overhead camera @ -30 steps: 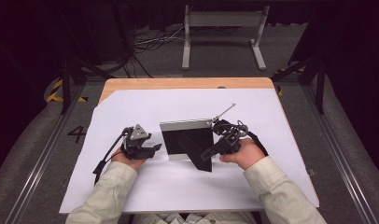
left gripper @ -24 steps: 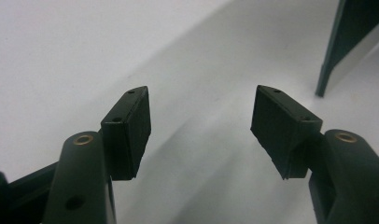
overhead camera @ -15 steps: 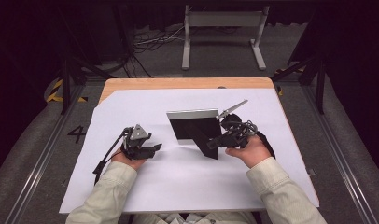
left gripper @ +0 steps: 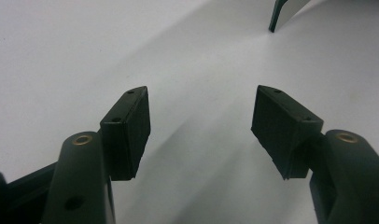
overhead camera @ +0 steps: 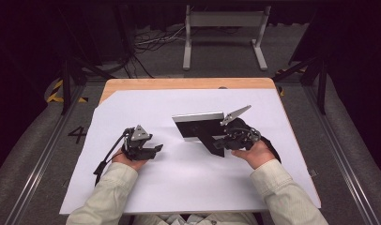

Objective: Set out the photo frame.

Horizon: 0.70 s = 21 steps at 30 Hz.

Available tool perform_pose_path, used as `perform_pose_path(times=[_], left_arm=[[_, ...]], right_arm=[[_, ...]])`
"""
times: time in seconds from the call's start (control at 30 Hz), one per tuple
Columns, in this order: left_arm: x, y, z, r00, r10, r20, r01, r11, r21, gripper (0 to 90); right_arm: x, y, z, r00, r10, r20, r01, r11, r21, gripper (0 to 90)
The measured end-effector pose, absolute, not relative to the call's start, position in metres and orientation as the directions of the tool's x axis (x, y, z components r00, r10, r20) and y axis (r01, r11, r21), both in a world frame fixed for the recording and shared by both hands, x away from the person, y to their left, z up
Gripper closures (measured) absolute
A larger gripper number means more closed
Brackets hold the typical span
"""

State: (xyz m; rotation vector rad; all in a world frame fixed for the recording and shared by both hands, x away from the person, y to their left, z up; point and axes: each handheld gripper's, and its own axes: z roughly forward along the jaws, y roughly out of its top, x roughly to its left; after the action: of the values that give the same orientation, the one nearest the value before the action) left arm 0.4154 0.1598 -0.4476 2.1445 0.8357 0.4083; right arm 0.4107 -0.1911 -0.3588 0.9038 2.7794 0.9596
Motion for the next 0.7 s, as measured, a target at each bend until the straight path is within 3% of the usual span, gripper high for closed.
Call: perform_pose_path(times=[0.4, 0.7], left_arm=[[0.415, 0.159, -0.448, 0.734, 0.679, 0.019, 0.426, -0.482, 0.765, 37.7], [0.415, 0.159, -0.448, 0.734, 0.679, 0.016, 0.430, -0.483, 0.763, 37.7]], right_arm=[[0.405, -0.198, -0.372, -0.873, 0.488, 0.015, 0.401, 0.698, 0.593, 86.3], [0.403, -0.203, -0.382, -0.864, 0.504, 0.004, 0.410, 0.698, 0.587, 85.0]])
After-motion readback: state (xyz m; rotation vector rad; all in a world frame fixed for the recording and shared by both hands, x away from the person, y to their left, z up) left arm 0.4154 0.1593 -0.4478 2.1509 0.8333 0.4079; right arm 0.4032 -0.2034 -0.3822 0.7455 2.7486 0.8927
